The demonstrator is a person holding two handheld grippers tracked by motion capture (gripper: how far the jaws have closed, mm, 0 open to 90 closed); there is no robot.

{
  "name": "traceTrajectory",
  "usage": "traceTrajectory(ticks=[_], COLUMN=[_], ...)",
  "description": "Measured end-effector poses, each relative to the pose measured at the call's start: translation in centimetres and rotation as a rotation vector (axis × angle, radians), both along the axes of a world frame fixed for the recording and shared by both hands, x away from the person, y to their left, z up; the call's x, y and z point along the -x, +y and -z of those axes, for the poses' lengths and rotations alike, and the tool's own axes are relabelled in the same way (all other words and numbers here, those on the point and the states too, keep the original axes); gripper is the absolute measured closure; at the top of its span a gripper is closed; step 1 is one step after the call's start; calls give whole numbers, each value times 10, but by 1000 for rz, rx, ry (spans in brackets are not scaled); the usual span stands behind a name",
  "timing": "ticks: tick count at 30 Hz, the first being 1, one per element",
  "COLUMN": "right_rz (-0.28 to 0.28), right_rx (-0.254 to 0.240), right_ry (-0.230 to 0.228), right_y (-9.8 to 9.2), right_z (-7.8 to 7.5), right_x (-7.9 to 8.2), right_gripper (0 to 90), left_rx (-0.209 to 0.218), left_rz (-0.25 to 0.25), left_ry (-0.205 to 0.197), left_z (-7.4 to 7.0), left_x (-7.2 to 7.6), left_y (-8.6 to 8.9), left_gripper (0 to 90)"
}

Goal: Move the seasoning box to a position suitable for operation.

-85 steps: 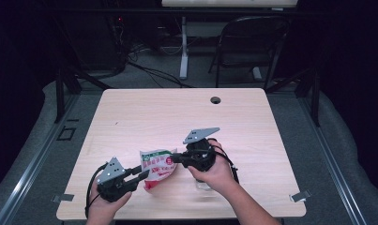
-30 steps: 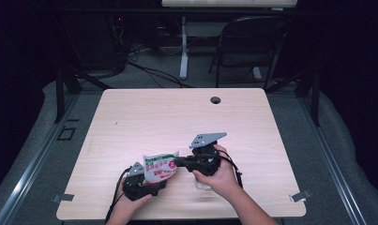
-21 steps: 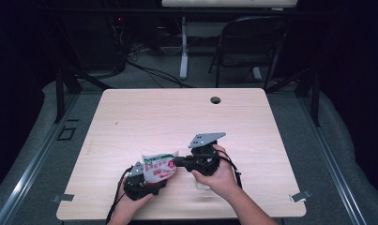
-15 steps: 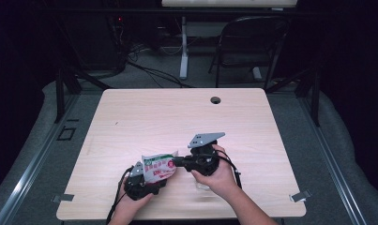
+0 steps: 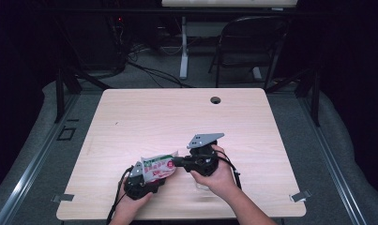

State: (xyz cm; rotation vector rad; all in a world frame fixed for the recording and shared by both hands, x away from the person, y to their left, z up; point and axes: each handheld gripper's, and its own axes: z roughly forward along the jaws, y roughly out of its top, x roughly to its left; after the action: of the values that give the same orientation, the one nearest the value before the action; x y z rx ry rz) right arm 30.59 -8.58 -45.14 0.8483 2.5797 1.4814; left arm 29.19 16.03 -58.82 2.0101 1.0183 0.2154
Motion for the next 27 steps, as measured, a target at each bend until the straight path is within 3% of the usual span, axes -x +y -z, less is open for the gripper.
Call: traceTrajectory(ticks=[3, 17, 21, 22, 27], right_rz=[1, 6, 10, 6, -2], right_rx=[-1, -10, -14, -13, -39], right_ry=[-2, -11, -7, -8, -2], right_y=[0, -4, -6, -8, -18], right_z=[0, 1, 2, 3, 10], right_x=[0, 2, 2, 3, 7], right_gripper=[900, 900, 900, 900, 900], left_rx=[0, -36, -68, -102, -157], left_rz=[0, -27, -40, -50, -72], left_ry=[4, -60, -88, -108, -164], left_z=[0, -5, -8, -10, -15], left_x=[0, 1, 2, 3, 6], left_y=[1, 4, 4, 3, 0], left_gripper=[550, 560, 561, 561, 563])
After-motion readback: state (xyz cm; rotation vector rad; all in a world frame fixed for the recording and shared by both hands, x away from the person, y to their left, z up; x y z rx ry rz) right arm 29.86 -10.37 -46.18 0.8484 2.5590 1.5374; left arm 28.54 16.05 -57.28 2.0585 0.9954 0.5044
